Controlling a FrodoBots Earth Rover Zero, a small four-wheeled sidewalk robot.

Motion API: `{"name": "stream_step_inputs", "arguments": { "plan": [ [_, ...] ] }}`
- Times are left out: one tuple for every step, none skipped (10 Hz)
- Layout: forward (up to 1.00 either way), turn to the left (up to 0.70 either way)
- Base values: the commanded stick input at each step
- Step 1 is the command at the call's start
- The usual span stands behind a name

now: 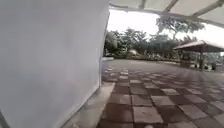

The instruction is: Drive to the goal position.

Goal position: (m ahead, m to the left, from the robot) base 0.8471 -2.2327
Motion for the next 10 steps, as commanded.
{"name": "stream_step_inputs", "arguments": {
  "plan": [
    [0.0, 0.0],
    [0.0, 0.0],
    [0.0, 0.0],
    [0.0, 0.0],
    [0.0, -0.13],
    [0.0, -0.47],
    [0.0, -0.7],
    [0.0, -0.7],
    [0.0, -0.7],
    [0.0, -0.7]
  ]
}}
